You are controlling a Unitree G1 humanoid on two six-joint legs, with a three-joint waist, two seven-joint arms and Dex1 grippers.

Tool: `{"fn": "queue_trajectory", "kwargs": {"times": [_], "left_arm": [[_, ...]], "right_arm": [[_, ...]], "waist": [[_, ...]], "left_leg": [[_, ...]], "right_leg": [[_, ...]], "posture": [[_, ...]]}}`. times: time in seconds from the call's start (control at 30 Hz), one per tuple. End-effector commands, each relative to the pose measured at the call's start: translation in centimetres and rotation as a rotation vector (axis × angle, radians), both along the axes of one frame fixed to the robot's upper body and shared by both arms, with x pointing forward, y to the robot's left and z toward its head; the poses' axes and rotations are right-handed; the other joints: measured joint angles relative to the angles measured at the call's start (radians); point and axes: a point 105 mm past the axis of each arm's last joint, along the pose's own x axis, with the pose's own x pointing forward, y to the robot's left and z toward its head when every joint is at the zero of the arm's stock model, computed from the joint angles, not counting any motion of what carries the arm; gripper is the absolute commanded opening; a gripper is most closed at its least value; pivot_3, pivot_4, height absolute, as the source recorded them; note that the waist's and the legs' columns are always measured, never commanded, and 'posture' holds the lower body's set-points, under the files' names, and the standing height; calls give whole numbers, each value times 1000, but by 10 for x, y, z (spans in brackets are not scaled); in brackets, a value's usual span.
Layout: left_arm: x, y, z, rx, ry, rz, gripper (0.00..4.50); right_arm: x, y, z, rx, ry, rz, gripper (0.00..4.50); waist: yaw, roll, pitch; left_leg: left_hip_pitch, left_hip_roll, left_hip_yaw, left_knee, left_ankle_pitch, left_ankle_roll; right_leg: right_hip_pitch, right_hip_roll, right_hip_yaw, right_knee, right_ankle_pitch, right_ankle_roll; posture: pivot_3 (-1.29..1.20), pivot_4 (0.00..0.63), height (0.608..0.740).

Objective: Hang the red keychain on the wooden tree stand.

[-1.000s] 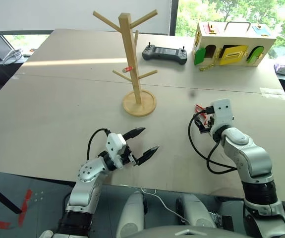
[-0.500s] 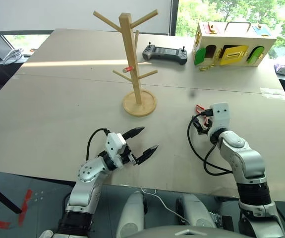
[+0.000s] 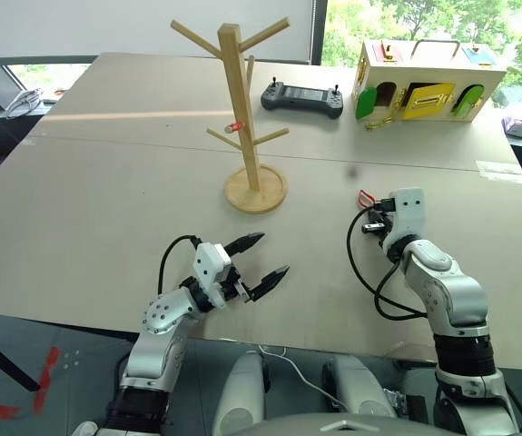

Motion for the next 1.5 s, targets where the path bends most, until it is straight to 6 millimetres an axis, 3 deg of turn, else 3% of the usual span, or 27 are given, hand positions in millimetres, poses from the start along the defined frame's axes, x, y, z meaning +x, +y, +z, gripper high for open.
{"fn": "queue_trajectory", "kwargs": {"times": [0.03,0.27,0.4,0.5,0.63,0.73,0.87,1.13,1.5], "left_arm": [[1,6,33,-43,-74,38,4500],[9,43,100,-51,-106,148,4500],[9,75,132,-29,-113,230,4500],[6,90,142,36,-109,229,4500],[8,97,154,31,-94,214,4500],[5,96,161,8,-48,138,4500],[11,106,174,5,-85,160,4500],[19,118,178,37,-107,175,4500],[27,123,169,41,-97,180,4500]], "right_arm": [[-2,-1,43,-53,-164,74,40],[-19,11,117,-189,-440,318,40],[-22,31,149,-276,-552,473,40],[-25,56,171,-308,-643,584,40],[-29,82,174,-384,-711,677,40],[-28,94,170,-412,-734,713,40],[-27,108,164,-416,-748,731,40],[-39,133,172,-385,-881,770,40],[-45,158,164,-395,-935,811,40]], "waist": [[0,0,0],[-4,0,1],[-4,-1,2],[-6,0,4],[4,0,4],[6,-1,4],[3,-1,4],[0,-1,4],[0,-1,4]], "left_leg": [[0,0,0,0,0,0],[0,1,-1,1,0,0],[-1,1,-1,0,0,0],[-1,1,-1,1,0,0],[-1,1,-1,0,0,0],[-5,1,-3,1,0,0],[-5,1,-3,1,0,0],[-6,1,-2,1,0,0],[-7,1,-2,1,0,-1]], "right_leg": [[0,0,0,0,0,0],[0,1,-1,1,0,0],[0,0,-1,-1,0,0],[-1,1,-1,0,0,0],[-1,0,-2,-1,0,0],[-2,0,-5,-3,0,0],[-2,0,-5,-3,0,0],[-6,0,-3,1,0,0],[-7,0,-3,2,0,0]], "posture": [[0,150,740],[0,150,740],[0,150,740],[0,150,740],[0,150,740],[0,150,740],[0,150,740],[0,150,740],[0,150,740]]}}
